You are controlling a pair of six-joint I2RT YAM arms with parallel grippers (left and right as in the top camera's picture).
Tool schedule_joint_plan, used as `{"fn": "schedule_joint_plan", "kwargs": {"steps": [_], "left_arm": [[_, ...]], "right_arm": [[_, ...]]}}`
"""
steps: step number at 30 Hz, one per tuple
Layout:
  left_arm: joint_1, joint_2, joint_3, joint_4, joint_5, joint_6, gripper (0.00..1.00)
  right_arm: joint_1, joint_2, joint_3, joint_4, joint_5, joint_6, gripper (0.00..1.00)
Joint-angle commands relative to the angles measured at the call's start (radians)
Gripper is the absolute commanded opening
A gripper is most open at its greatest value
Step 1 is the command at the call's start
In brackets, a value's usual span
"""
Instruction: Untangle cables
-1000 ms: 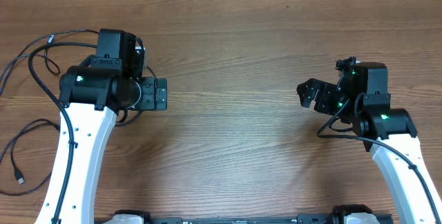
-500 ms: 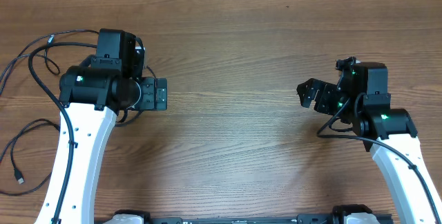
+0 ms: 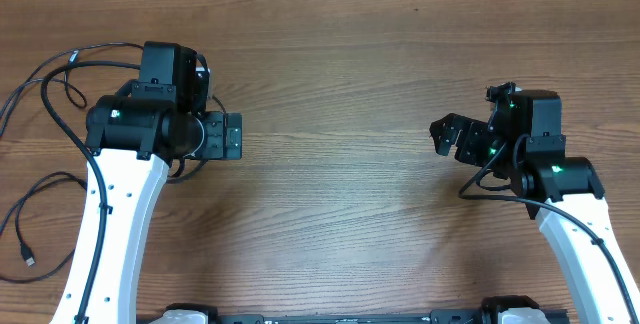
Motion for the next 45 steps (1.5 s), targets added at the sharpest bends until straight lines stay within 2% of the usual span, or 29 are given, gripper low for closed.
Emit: {"fn": "schedule_joint_plan", "kwargs": {"steps": [1,18,24,35,45], "left_arm": [[-0.005,-0.019,0.012,-0.002,-0.013,0.015,1.00],[-0.005,-0.027,0.012,-0.003,-0.012,0.015,1.00],[-0.005,-0.080,0.011,0.015,-0.016,0.015,1.00],[-0.005,-0.296,-0.140,0.254,-0.015,0.014,1.00],[-0.005,-0.579,-0.508,0.597,-0.010,0.013,1.00]], "right_arm": [[-0.002,-0.005,0.031,0.006,-0.005,0.000,1.00],[-0.002,-0.005,0.031,0.006,-0.005,0.000,1.00],[-0.002,-0.005,0.031,0.006,-0.005,0.000,1.00],[-0.002,-0.005,0.031,0.006,-0.005,0.000,1.00],[-0.002,-0.005,0.031,0.006,-0.005,0.000,1.00]]}}
